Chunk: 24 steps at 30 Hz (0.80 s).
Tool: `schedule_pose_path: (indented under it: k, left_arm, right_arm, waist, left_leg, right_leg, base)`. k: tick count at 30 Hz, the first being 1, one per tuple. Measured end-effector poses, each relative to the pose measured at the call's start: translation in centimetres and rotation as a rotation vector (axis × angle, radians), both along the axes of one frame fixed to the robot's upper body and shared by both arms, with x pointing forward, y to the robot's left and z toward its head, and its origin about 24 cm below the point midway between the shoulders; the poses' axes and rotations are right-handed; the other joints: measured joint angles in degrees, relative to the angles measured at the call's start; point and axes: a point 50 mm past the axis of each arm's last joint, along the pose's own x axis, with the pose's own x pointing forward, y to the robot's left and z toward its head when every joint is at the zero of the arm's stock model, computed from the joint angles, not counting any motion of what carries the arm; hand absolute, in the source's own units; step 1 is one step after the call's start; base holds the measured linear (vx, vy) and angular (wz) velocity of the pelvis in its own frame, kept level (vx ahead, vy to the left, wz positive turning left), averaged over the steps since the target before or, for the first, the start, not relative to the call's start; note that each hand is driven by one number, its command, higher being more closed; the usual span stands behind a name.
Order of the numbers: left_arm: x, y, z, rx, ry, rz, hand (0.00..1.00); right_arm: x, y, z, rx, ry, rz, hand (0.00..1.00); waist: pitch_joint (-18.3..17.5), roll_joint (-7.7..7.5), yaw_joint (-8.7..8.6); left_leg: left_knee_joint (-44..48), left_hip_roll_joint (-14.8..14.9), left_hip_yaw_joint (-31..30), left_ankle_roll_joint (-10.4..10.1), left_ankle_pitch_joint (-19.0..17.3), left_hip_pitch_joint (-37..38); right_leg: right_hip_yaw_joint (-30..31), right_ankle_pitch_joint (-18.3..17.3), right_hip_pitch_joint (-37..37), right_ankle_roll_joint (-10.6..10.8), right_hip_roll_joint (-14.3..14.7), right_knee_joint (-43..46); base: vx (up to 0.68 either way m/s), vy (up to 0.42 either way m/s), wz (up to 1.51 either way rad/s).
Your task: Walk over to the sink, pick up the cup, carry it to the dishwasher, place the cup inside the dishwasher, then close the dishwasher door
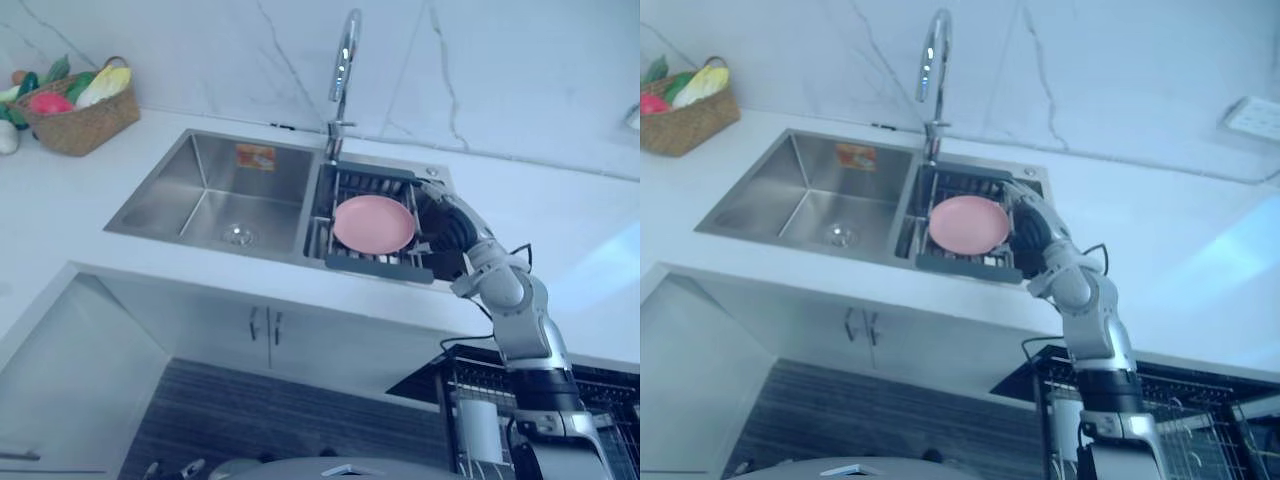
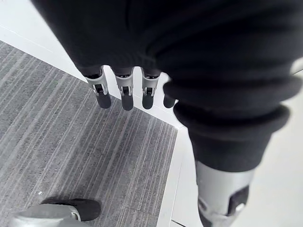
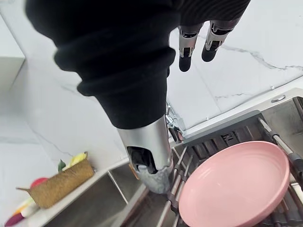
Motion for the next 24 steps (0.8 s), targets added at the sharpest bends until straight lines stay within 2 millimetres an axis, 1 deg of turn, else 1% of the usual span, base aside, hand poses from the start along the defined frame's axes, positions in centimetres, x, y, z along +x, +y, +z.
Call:
schedule_pose_path:
  k: [1, 3, 4, 7, 8, 10, 11, 12, 16, 18, 20, 24]
  left_arm:
    - [0.0, 0.0, 0.0, -0.003, 0.001, -0.012, 0.00]
    - [-0.3, 0.0, 0.0, -0.005, 0.011, -0.020, 0.00]
    - [-0.4, -0.1, 0.0, -0.007, 0.016, -0.022, 0.00]
    - [-0.3, 0.0, 0.0, -0.003, 0.014, -0.041, 0.00]
    - [-0.3, 0.0, 0.0, -0.002, 0.015, -0.041, 0.00]
    - [-0.1, -0.1, 0.1, 0.003, 0.007, -0.060, 0.00]
    - [-0.2, -0.1, 0.2, 0.004, 0.006, -0.065, 0.00]
    - [-0.2, -0.1, 0.2, -0.002, 0.006, -0.071, 0.00]
    - [-0.3, -0.1, 0.2, -0.006, 0.013, -0.073, 0.00]
    - [-0.3, -0.1, 0.2, -0.005, 0.013, -0.073, 0.00]
    - [-0.3, -0.1, 0.2, -0.006, 0.014, -0.075, 0.00]
    - [-0.2, -0.2, 0.2, -0.006, 0.016, -0.090, 0.00]
  right_arm:
    - [0.3, -0.1, 0.0, -0.051, 0.021, 0.001, 0.00]
    - [1.0, 0.0, 0.0, -0.094, 0.049, 0.006, 0.00]
    - [1.5, 0.1, -0.1, -0.140, 0.063, 0.005, 0.00]
    - [2.1, 0.3, -0.7, -0.273, 0.105, 0.011, 0.00]
    - [2.3, 0.4, -0.8, -0.293, 0.114, 0.014, 0.00]
    - [2.5, 0.2, -1.3, -0.330, 0.139, 0.002, 0.00]
    - [2.7, 0.2, -1.5, -0.332, 0.151, 0.001, 0.00]
    - [3.2, 0.2, -1.8, -0.375, 0.175, -0.002, 0.00]
    - [3.8, -0.5, -2.1, -0.440, 0.206, -0.037, 0.00]
    - [3.9, -0.7, -2.2, -0.439, 0.213, -0.054, 0.00]
    - [4.1, -0.9, -2.6, -0.473, 0.218, -0.080, 0.00]
    - [4.4, -1.7, -2.8, -0.478, 0.224, -0.141, 0.00]
  waist:
    - [0.0, -0.16, 0.08]
    - [0.0, -0.39, 0.24]
    - [0.1, -0.48, 0.30]
    - [0.1, -0.56, 0.67]
    - [0.1, -0.59, 0.74]
    - [0.2, -0.73, 1.56]
    - [0.2, -0.77, 1.60]
    - [0.3, -0.85, 1.62]
    - [0.5, -1.13, 1.81]
    - [0.7, -1.37, 1.93]
    - [0.8, -1.59, 2.06]
    - [1.0, -1.56, 2.60]
  left_leg:
    - [-0.6, 0.0, -0.6, 0.0, 0.5, 0.1]
    - [-0.7, -0.1, -0.9, 0.2, 0.8, 0.0]
    - [-0.9, -0.1, -1.1, 0.1, 0.8, 0.1]
    - [-0.9, -0.2, -2.1, 0.0, 0.9, 0.1]
    - [-0.9, -0.2, -2.1, -0.1, 0.9, 0.1]
    - [-1.0, -0.2, -2.3, -0.1, 1.0, 0.1]
    - [-1.0, -0.2, -2.3, -0.1, 1.0, 0.1]
    - [-1.0, -0.2, -2.4, 0.0, 1.1, 0.0]
    - [-1.0, -0.3, -3.1, 0.0, 1.3, -0.2]
    - [-1.0, -0.3, -3.3, 0.0, 1.5, -0.3]
    - [-1.0, -0.4, -3.6, 0.2, 1.8, -0.4]
    - [-1.0, -0.4, -3.6, 0.3, 2.0, -0.4]
  right_leg:
    - [-0.2, 0.0, 0.0, 0.0, 0.0, 0.0]
    - [-0.2, 0.0, 0.1, 0.0, -0.1, 0.0]
    - [-0.4, 0.0, 0.3, 0.0, -0.1, 0.0]
    - [-0.7, -0.1, 0.6, 0.1, -0.2, 0.0]
    - [-0.7, -0.1, 0.6, 0.1, -0.2, 0.0]
    - [-0.8, -0.1, 0.6, 0.1, -0.2, 0.0]
    - [-0.9, -0.1, 0.6, 0.1, -0.2, 0.0]
    - [-0.9, -0.1, 0.6, 0.1, -0.2, 0.0]
    - [-1.5, -0.1, 0.6, 0.1, -0.3, 0.0]
    - [-1.5, -0.1, 0.6, 0.1, -0.3, 0.0]
    - [-1.5, -0.1, 0.6, 0.1, -0.3, 0.0]
    - [-1.5, -0.1, 0.6, 0.1, -0.3, 0.1]
  base:
    - [0.00, 0.027, 0.23]
    - [-0.01, 0.024, 0.14]
    - [-0.02, 0.021, 0.12]
    - [-0.02, 0.024, 0.14]
    - [-0.02, 0.025, 0.04]
    - [0.00, 0.000, 0.00]
    - [0.00, 0.000, 0.00]
    - [-0.01, 0.025, 0.04]
    - [0.00, 0.028, 0.08]
    - [0.01, 0.029, 0.07]
    - [0.01, 0.031, 0.07]
    - [-0.01, 0.037, 0.01]
